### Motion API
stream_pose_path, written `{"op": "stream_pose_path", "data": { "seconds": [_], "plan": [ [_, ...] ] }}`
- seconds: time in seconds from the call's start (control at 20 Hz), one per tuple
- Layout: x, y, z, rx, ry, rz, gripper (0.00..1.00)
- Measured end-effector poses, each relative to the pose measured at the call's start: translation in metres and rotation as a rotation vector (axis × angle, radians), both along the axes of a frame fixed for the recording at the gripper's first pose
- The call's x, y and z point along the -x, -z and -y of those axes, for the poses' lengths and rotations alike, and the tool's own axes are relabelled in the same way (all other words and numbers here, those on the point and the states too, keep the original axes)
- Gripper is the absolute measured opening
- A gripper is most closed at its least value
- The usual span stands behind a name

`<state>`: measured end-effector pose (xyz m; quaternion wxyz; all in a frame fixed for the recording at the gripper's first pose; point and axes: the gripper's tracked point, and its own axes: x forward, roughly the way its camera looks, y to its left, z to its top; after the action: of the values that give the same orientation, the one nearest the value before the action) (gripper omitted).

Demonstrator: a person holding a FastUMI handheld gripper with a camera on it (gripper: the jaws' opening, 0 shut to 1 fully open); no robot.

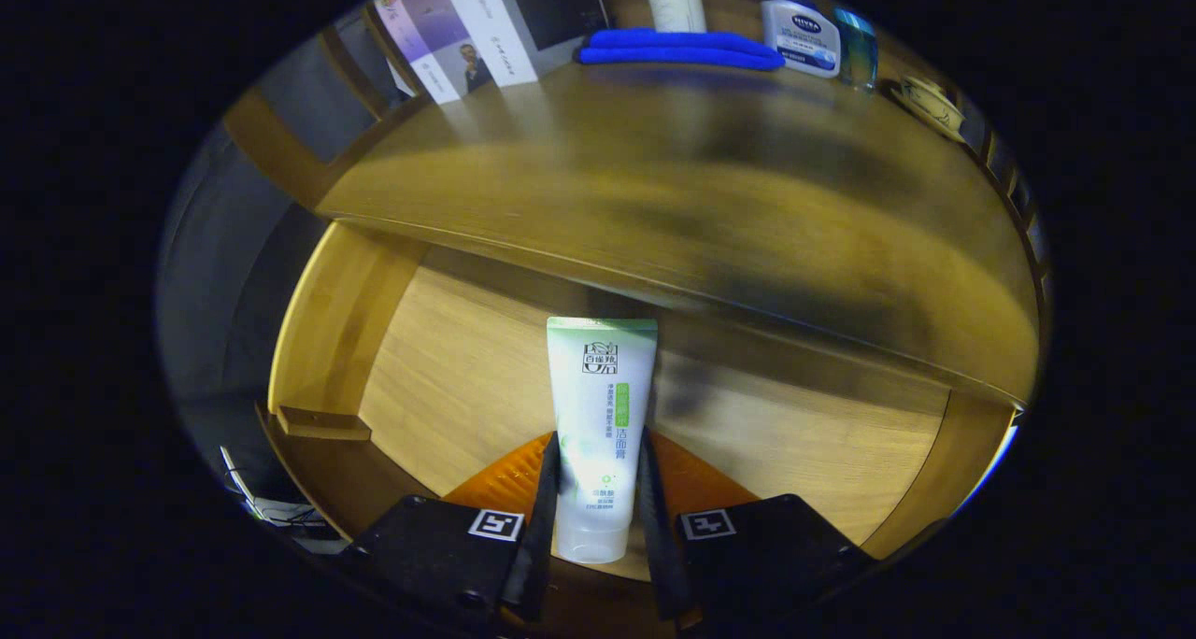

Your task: Pull open the drawer, take out the items inside it, and place them on the countertop above the cabinet.

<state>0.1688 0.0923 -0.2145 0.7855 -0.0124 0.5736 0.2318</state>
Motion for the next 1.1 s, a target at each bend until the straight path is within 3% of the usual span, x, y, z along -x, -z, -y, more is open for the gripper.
{"op": "stream_pose_path", "data": {
  "seconds": [0.5, 0.75, 1.1],
  "plan": [
    [0.034, -0.071, -0.003, -0.133, -0.005, 0.148, 0.47],
    [-0.002, -0.104, 0.023, -0.095, 0.076, 0.290, 0.47],
    [-0.059, -0.127, 0.056, -0.080, 0.208, 0.349, 0.47]
  ]
}}
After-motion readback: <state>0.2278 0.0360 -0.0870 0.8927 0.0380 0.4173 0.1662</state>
